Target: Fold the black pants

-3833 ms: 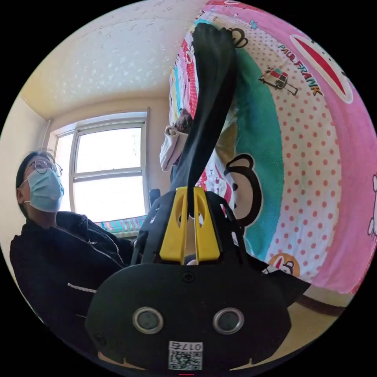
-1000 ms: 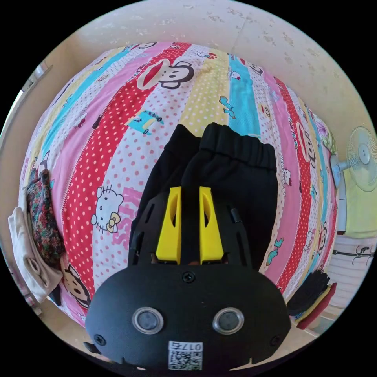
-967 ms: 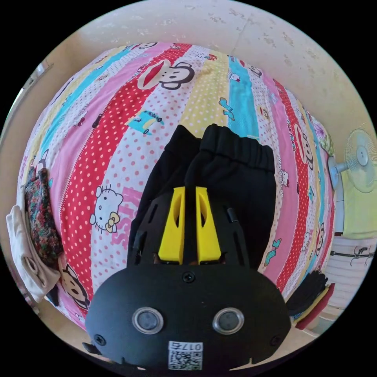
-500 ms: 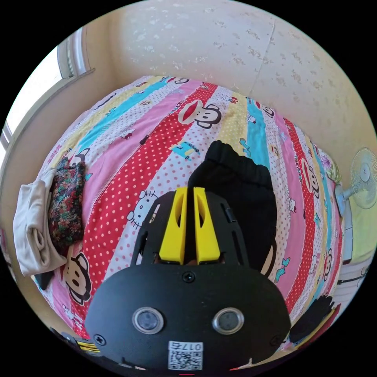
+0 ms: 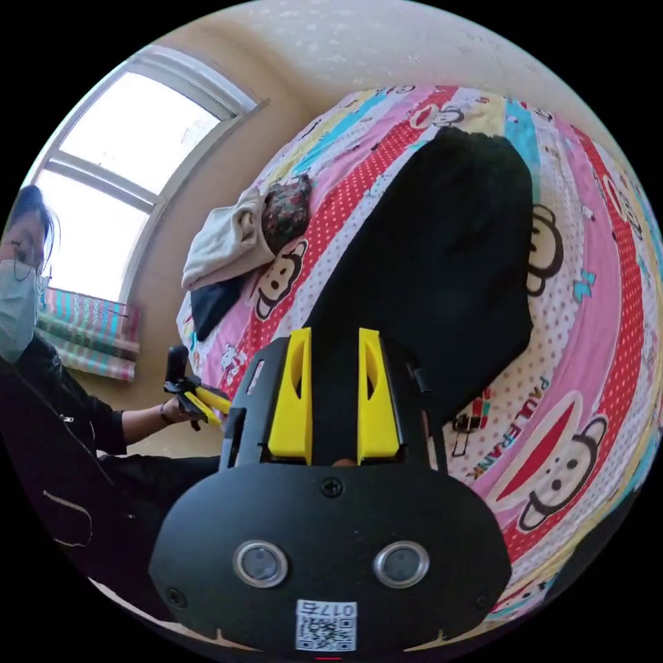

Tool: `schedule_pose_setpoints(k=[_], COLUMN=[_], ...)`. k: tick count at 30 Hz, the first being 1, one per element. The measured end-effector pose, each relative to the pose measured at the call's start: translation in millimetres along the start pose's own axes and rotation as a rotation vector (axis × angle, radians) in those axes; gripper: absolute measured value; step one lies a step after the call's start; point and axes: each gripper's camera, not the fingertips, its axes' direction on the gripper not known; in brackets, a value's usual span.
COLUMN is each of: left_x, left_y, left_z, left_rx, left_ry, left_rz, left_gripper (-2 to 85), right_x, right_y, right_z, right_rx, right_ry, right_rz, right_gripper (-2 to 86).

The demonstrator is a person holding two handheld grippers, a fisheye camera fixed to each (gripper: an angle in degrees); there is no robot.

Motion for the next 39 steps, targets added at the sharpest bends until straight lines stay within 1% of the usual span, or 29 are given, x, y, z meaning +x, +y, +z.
schedule_pose_setpoints(k=[2, 5, 8, 10, 14, 18, 21, 23, 26, 28, 29, 31, 33, 35, 37, 39], left_x=[0, -1, -4, -6, -12, -9, -7, -7, -11, -17, -21, -27, -34, -39, -41, -32], left_y=[2, -3, -17, -25, -39, -40, -43, -45, -54, -61, -66, -73, -80, -84, -86, -86], left_z=[2, 12, 20, 25, 37, 31, 20, 14, 8, 12, 19, 30, 36, 36, 34, 30], left_rx=[-0.061, -0.146, -0.172, -0.174, -0.201, -0.174, -0.136, -0.098, -0.08, -0.104, -0.139, -0.188, -0.197, -0.206, -0.238, -0.274], left_ry=[0.018, 0.045, 0.069, 0.077, 0.054, 0.001, 0.019, 0.002, -0.025, -0.068, -0.079, -0.07, -0.038, -0.015, 0.014, -0.013], left_rz=[0.015, 0.029, 0.018, 0.019, 0.004, 0.002, 0.003, 0.001, 0.003, -0.003, 0.001, 0.001, -0.012, -0.048, -0.069, -0.066], left_gripper=[10.8, 12.5, 13.2, 13.6, 13.3, 13.0, 13.3, 13.5, 14.9, 16.3, 16.6, 16.8, 16.7, 15.7, 12.0, 7.5], right_x=[21, 43, 50, 50, 42, 42, 55, 61, 57, 55, 54, 52, 50, 41, 35, 27], right_y=[92, 184, 230, 237, 236, 243, 256, 263, 269, 269, 267, 266, 265, 265, 267, 268], right_z=[-17, -30, -43, -46, -52, -61, -76, -79, -92, -99, -100, -101, -107, -122, -142, -164], right_rx=[-0.029, -0.011, 0.055, 0.053, 0.018, -0.047, -0.008, -0.026, -0.047, -0.057, -0.079, -0.123, -0.139, -0.154, -0.127, -0.071], right_ry=[-0.113, -0.175, -0.258, -0.287, -0.348, -0.322, -0.442, -0.565, -0.558, -0.589, -0.642, -0.686, -0.658, -0.667, -0.685, -0.726], right_rz=[0.169, 0.382, 0.451, 0.443, 0.358, 0.331, 0.359, 0.364, 0.319, 0.295, 0.275, 0.251, 0.251, 0.22, 0.202, 0.195], right_gripper=[11.0, 12.1, 12.8, 13.1, 13.6, 13.8, 14.0, 13.9, 13.5, 13.2, 12.9, 11.1, 8.0, 5.6, 4.6, 4.0])
